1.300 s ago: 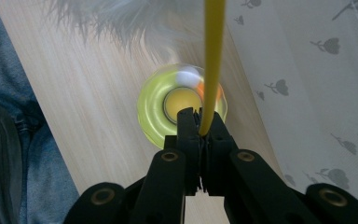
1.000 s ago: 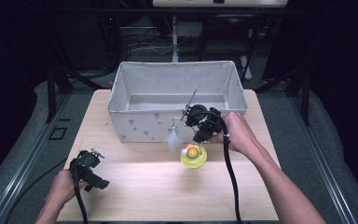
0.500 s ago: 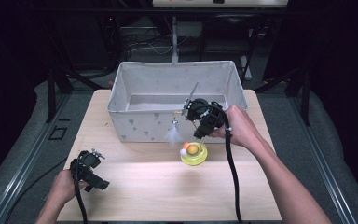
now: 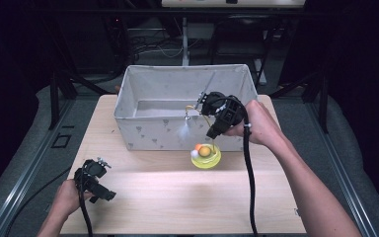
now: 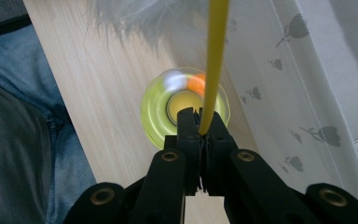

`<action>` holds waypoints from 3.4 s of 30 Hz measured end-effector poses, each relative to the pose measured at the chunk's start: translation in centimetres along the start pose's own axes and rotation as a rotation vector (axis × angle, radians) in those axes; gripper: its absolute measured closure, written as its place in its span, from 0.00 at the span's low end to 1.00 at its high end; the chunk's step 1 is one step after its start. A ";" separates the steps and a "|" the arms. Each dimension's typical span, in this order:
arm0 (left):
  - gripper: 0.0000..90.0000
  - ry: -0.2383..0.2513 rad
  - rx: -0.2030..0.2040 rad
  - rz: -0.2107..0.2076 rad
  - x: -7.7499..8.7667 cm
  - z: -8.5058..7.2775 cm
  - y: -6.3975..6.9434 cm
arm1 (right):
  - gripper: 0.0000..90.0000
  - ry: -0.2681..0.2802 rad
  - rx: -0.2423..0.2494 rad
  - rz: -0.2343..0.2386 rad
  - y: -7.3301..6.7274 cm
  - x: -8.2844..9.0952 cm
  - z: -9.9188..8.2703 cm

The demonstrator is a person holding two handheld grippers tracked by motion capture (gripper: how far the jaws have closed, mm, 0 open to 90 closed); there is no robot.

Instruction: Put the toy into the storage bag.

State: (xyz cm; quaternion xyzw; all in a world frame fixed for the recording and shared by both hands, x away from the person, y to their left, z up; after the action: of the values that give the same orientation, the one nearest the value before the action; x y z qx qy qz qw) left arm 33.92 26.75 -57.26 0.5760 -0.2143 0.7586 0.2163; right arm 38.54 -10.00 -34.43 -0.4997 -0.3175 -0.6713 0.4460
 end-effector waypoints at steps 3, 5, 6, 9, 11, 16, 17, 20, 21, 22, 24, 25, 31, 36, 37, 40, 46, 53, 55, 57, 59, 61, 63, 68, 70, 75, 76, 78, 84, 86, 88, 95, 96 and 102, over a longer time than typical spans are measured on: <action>0.00 0.001 0.003 -0.001 0.0 0.0 0.0 | 0.98 0.013 -0.006 -0.001 0.2 0.7 0.0; 0.00 -0.001 0.002 -0.001 -0.1 0.0 0.0 | 0.98 0.016 -0.012 -0.001 0.3 1.0 0.0; 0.00 -0.001 0.001 -0.001 -0.1 0.0 0.0 | 0.98 0.017 -0.012 0.000 0.3 1.2 0.0; 0.00 -0.003 0.001 -0.002 -0.1 0.0 0.0 | 0.98 0.020 -0.015 -0.005 0.5 1.7 0.1; 0.00 -0.006 -0.002 -0.004 -0.1 0.0 0.0 | 0.98 0.023 -0.021 -0.008 0.6 2.0 0.2; 0.00 -0.006 -0.001 -0.001 0.0 0.0 -0.1 | 0.98 0.021 -0.021 -0.015 0.8 2.6 0.3; 0.00 -0.006 -0.001 -0.003 0.0 0.0 -0.1 | 0.98 0.029 -0.025 -0.018 0.9 2.6 0.3; 0.00 -0.008 -0.001 -0.005 -0.1 0.0 -0.1 | 0.98 0.034 -0.033 -0.026 1.1 3.1 0.3; 0.00 -0.007 -0.001 -0.003 -0.1 0.0 -0.1 | 0.98 0.034 -0.033 -0.027 1.2 3.2 0.3; 0.00 -0.007 0.003 -0.004 -0.1 0.0 -0.1 | 0.98 0.033 -0.033 -0.030 1.3 3.3 0.3; 0.00 -0.005 0.006 -0.006 -0.1 0.0 -0.2 | 0.98 0.040 -0.038 -0.032 1.4 3.7 0.3; 0.00 -0.007 0.006 -0.008 -0.1 0.0 -0.2 | 0.98 0.042 -0.037 -0.033 1.5 3.9 0.3; 0.00 -0.014 0.002 -0.007 -0.2 0.0 -0.1 | 0.98 0.053 -0.055 -0.035 2.2 4.5 0.5; 0.00 -0.015 -0.002 -0.008 -0.2 0.0 -0.1 | 0.98 0.059 -0.066 -0.045 2.8 5.1 0.8; 0.00 -0.016 -0.001 -0.009 -0.2 0.0 -0.1 | 0.98 0.062 -0.068 -0.048 2.9 5.2 0.9; 0.00 -0.018 0.002 -0.010 -0.3 0.0 -0.1 | 0.98 0.067 -0.072 -0.060 3.2 5.7 1.3; 0.00 -0.020 -0.003 -0.012 -0.3 0.0 -0.1 | 0.98 0.100 -0.084 -0.079 3.7 6.9 2.2; 0.00 -0.022 -0.003 -0.014 -0.4 0.0 -0.1 | 0.98 0.117 -0.089 -0.104 4.3 8.3 3.4; 0.00 -0.023 -0.002 -0.015 -0.4 0.0 0.0 | 0.98 0.121 -0.096 -0.111 4.5 8.5 3.8; 0.00 -0.024 -0.002 -0.015 -0.4 0.0 0.0 | 0.98 0.119 -0.097 -0.119 4.8 8.7 4.0; 0.00 -0.023 -0.002 -0.017 -0.4 0.0 0.0 | 0.98 0.129 -0.104 -0.123 5.1 8.9 4.4; 0.00 -0.024 -0.002 -0.016 -0.4 0.0 0.0 | 0.98 0.130 -0.108 -0.136 5.3 9.1 4.6; 0.00 -0.026 -0.005 -0.016 -0.4 0.0 0.0 | 0.98 0.134 -0.117 -0.142 5.6 9.2 4.9; 0.00 -0.028 -0.007 -0.016 -0.4 -0.1 0.0 | 0.98 0.144 -0.129 -0.154 6.4 9.6 5.4; 0.00 -0.030 -0.005 -0.018 -0.5 -0.1 0.0 | 0.98 0.140 -0.134 -0.167 6.7 9.6 5.6; 0.00 -0.036 -0.019 -0.023 -0.6 0.0 0.2 | 0.98 0.157 -0.158 -0.187 7.6 9.8 6.3; 0.00 -0.035 -0.019 -0.021 -0.6 0.0 0.2 | 0.98 0.159 -0.164 -0.186 7.9 9.8 6.5; 0.00 -0.038 -0.019 -0.020 -0.5 0.0 0.2 | 0.98 0.157 -0.165 -0.195 8.1 9.8 6.6; 0.00 -0.036 -0.021 -0.024 -0.5 0.0 0.3 | 0.98 0.171 -0.204 -0.219 9.6 9.6 7.1; 0.00 -0.036 -0.023 -0.026 -0.5 0.0 0.3 | 0.98 0.173 -0.218 -0.227 10.1 9.5 7.1; 0.00 -0.037 -0.023 -0.026 -0.5 0.0 0.3 | 0.98 0.176 -0.230 -0.232 10.7 9.3 7.1; 0.00 -0.041 -0.027 -0.025 -0.6 0.0 0.3 | 0.98 0.189 -0.278 -0.231 12.3 8.5 6.9; 0.00 -0.041 -0.028 -0.023 -0.6 0.0 0.3 | 0.98 0.191 -0.282 -0.229 12.5 8.4 6.8; 0.00 -0.041 -0.032 -0.023 -0.6 0.0 0.4 | 0.98 0.191 -0.304 -0.244 13.3 8.0 6.8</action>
State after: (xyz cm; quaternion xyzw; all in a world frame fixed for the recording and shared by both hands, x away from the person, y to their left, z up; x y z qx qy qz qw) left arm 33.85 26.40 -57.90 0.5904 -0.2243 0.7406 0.2296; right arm 52.57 -11.65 -24.99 -0.4534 -0.2271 -0.8045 0.3092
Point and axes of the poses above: each handheld gripper's, and its own axes: x roughly backward along the jaws, z roughly out of its top, y roughly to its right, the point moved 4 cm from there along -x, roughly forward along the jaws, and after that the axes turned 3 degrees about z, right-handed, at the moved point
